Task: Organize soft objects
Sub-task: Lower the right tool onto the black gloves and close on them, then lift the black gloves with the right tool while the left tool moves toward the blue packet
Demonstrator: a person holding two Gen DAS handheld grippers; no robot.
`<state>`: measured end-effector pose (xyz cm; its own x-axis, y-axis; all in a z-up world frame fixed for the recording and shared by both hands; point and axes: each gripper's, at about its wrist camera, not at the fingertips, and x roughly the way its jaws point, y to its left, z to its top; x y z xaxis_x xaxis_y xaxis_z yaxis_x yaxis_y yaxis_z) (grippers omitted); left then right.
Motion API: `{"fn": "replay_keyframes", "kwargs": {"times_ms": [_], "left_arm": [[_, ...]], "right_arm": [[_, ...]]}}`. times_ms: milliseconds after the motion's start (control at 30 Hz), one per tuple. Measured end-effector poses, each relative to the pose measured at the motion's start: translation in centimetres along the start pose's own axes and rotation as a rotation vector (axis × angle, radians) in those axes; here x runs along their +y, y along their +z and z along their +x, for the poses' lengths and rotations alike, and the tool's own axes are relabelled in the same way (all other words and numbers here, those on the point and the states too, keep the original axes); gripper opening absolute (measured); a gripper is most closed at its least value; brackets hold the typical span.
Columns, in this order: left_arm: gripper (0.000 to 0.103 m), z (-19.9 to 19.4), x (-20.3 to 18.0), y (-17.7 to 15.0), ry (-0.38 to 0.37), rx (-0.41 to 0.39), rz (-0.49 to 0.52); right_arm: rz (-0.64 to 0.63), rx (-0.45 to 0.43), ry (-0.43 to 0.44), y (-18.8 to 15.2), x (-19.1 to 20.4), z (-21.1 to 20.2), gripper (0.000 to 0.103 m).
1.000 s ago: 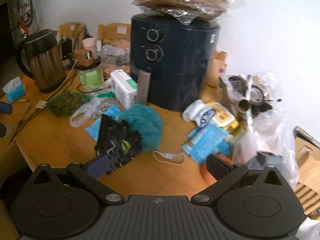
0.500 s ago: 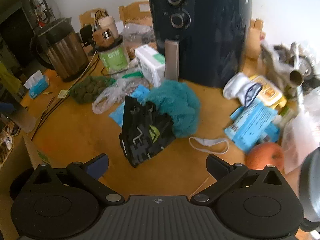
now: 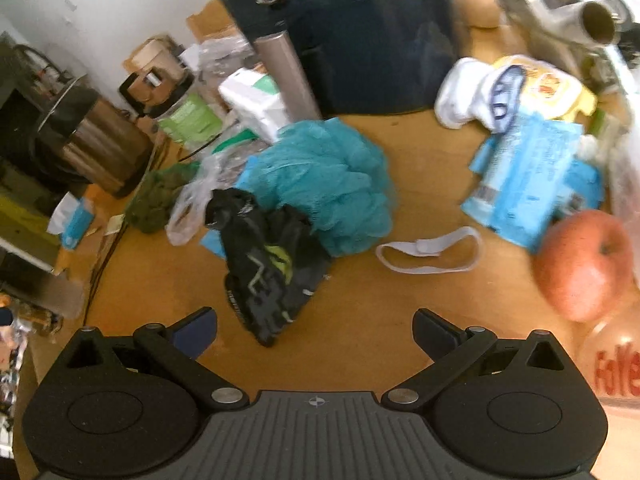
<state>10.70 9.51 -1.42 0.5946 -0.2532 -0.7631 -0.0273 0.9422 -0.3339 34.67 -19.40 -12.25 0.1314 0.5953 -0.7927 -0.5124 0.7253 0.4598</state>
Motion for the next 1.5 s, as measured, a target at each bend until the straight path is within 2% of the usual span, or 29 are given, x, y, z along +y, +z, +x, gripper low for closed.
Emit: {"fn": "replay_keyframes", "kwargs": {"times_ms": [400, 600, 700, 767, 800, 867, 967, 1233, 1500], "left_arm": [[0.078, -1.3, 0.6, -0.4, 0.026, -0.029, -0.031], [0.078, -1.9, 1.3, -0.9, 0.047, -0.034, -0.063], [0.078, -2.1, 1.4, -1.1, 0.052, -0.035, -0.074], [0.078, -2.2, 1.5, -1.2, 0.054, -0.036, -0.078], [0.078, -2.2, 1.5, -1.2, 0.054, -0.037, -0.079], [0.078, -2.3, 1.4, -1.2, 0.053, -0.04, -0.08], [0.078, -2.3, 1.4, -1.2, 0.051, -0.043, -0.074], [0.078, -2.1, 1.0, -0.6, 0.025, -0.055, -0.043], [0.078, -1.5, -0.1, 1.5, -0.007, -0.086, 0.022]], "right_arm": [[-0.08, 0.055, 0.072, 1.0, 1.1, 4.6, 0.102], [-0.063, 0.097, 0.091, 1.1, 0.9, 7.0, 0.089], [-0.045, 0.104, 0.086, 1.0, 0.6, 7.9, 0.075], [-0.017, 0.099, 0.097, 1.1, 0.4, 8.0, 0.053], [-0.004, 0.094, 0.099, 1.2, 0.4, 8.0, 0.048], [0.003, 0.083, 0.082, 1.4, 0.5, 7.7, 0.02], [-0.004, 0.061, 0.083, 1.6, 0.8, 6.7, 0.008], [-0.099, 0.008, 0.101, 2.3, 2.7, 1.9, 0.006], [-0.125, -0.121, 0.101, 2.1, 4.2, -5.1, 0.006]]}}
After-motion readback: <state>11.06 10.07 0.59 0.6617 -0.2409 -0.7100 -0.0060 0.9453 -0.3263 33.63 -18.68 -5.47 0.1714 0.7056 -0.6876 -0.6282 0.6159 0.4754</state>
